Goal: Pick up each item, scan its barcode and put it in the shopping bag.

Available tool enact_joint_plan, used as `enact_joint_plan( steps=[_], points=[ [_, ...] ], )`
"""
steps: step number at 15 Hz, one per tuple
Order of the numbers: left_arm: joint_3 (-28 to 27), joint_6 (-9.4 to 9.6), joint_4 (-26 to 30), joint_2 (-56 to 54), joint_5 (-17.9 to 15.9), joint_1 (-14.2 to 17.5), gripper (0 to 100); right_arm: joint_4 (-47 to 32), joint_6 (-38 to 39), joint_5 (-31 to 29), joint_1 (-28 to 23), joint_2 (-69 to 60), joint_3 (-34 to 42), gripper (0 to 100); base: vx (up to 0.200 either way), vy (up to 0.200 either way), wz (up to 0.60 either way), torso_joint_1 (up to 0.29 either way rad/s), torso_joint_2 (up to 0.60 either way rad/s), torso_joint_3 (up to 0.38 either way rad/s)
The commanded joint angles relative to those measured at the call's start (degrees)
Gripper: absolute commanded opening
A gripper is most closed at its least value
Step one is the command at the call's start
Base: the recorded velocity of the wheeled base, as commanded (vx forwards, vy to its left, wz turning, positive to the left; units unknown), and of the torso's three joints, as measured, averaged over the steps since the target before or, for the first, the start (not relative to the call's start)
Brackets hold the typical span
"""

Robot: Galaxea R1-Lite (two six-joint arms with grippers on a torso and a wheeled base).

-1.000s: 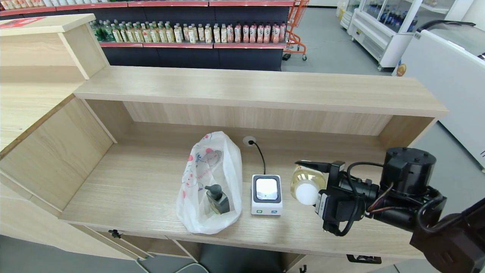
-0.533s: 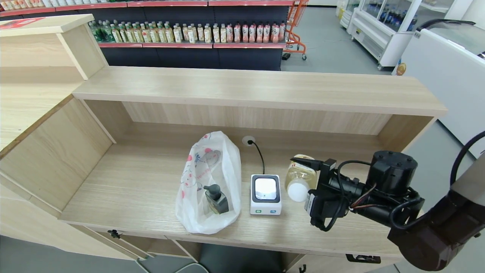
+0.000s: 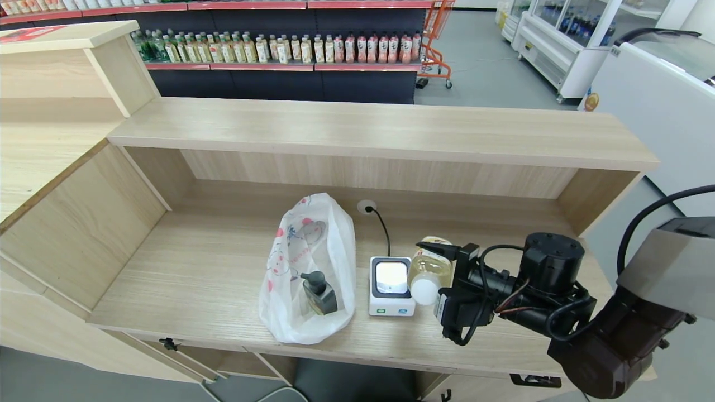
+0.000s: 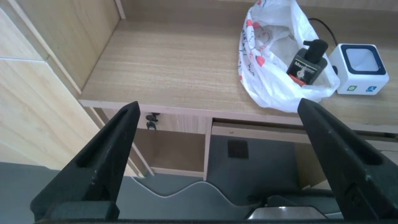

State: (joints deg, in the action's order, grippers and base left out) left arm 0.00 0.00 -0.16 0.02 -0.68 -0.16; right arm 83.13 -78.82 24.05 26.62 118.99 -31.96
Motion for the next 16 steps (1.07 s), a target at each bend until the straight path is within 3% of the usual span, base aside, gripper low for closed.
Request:
enact_joint_plan(
  steps=[1,8,16],
  points=[
    [0.00,0.09,-0.02,-0.02,-0.02,-0.02,100,0.98,-0.01,-0.06,0.71,2.30,-0.47,0,0.000,0.000,0.00,0.000,0.00,0.000],
    [0.00,0.09,-0.02,-0.02,-0.02,-0.02,100,6.87,-0.01,-1.46,3.17,7.04,-0.29,0,0.000,0.000,0.00,0.000,0.00,0.000],
    [0.00,0.00,-0.02,-0.02,-0.02,-0.02,100,6.87,-1.07,-1.73,4.84,9.68,-2.84,0,0.000,0.000,0.00,0.000,0.00,0.000]
  ],
)
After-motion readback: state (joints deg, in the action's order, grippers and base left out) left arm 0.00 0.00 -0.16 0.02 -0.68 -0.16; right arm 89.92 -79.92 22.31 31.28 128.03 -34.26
